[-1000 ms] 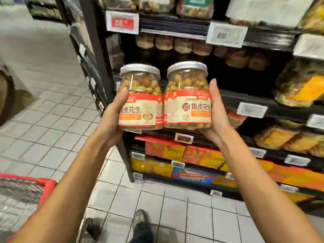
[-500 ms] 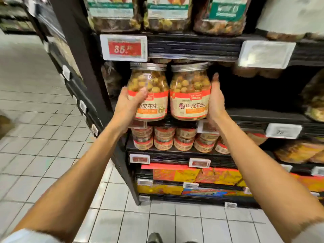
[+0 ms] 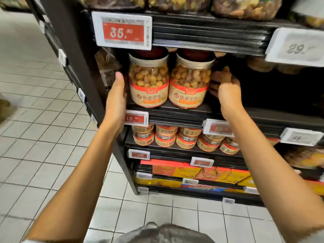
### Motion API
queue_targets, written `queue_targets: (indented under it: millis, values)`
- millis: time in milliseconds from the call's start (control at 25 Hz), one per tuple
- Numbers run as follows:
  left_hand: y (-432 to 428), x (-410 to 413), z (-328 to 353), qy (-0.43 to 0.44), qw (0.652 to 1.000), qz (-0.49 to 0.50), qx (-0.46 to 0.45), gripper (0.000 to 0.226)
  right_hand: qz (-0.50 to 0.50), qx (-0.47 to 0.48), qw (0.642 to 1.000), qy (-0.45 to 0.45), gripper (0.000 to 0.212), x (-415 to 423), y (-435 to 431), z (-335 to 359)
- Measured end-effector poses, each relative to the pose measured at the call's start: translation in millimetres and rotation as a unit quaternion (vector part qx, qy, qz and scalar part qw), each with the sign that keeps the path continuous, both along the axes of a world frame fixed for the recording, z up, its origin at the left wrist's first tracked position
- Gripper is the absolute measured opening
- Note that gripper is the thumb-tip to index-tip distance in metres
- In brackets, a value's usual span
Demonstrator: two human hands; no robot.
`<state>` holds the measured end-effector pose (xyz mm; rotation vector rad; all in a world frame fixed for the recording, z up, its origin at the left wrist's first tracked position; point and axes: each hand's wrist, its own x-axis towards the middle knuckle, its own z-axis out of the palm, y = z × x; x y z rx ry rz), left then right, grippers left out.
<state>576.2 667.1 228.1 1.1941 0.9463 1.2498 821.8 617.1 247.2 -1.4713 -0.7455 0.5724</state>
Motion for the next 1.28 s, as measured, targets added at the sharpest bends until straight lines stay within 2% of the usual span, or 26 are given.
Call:
queue_targets:
  millis: [120,280,360,440,560,680,760,840,920,1000,1080,1160,1280]
  values:
    - [-11.4,5.9,-3.8,0.001,0.999,0.044,-0.009,0.031,0.039,0.014,0.997,0.064,0.032,-6.0,-7.5,-0.5]
    - [-5.7,2.6,-2.7,0.007,0.998,0.061,-0.001,0.032,0.031,0.008,0.999,0.029,0.034,-19.4,-3.6,-5.9]
    - [-3.5,-0.8,-6.4,0.005,0.999,0.034,0.006,0.031,0.040,-0.004,0.999,0.011,0.039,-26.1,-5.9,-9.2]
    - [-2.4,-5.0,-8.3,0.010,1.000,0.005,0.016,0.040,0.048,-0.001,0.999,0.015,0.042,-30.4,-7.7,-12.2]
    - [-2.7,-7.8,-3.5,0.036,0.999,0.019,0.009,0.052,0.072,0.014,0.996,0.045,0.040,-30.1,-12.8,-11.4]
    - [-23.3,-2.1,5.7,0.069,0.993,0.095,-0.011,0.048,0.038,0.014,0.999,-0.032,0.030,-31.9,-31.3,-5.2]
    - [-56.3,-5.3,1.1,0.082,0.983,0.166,-0.012,0.042,0.009,0.065,0.995,-0.074,0.025,-43.6,-56.6,-9.9]
    - [-102.9,-16.5,-10.2,0.063,0.977,0.202,-0.004,0.027,0.057,0.119,0.988,-0.086,0.023,-66.3,-82.6,-24.5]
    - [-155.4,-30.0,-22.6,0.025,0.975,0.216,-0.042,0.020,0.166,0.095,0.979,-0.069,0.022,-94.7,-105.0,-44.5]
    - [-218.9,-52.2,-40.3,0.012,0.959,0.261,-0.113,0.023,0.297,0.017,0.954,-0.041,0.024,-135.5,-133.9,-68.5]
    - [-286.1,-81.6,-58.9,0.002,0.930,0.322,-0.176,0.027,0.404,-0.046,0.913,-0.026,0.026,-178.0,-168.4,-93.7]
    - [-354.0,-115.9,-75.5,-0.026,0.888,0.404,-0.218,0.027,0.507,-0.079,0.858,-0.005,0.030,-225.6,-206.8,-110.8]
    - [-437.0,-167.0,-90.0,-0.070,0.820,0.517,-0.236,0.024,0.634,-0.100,0.767,0.000,0.032,-294.6,-258.2,-122.4]
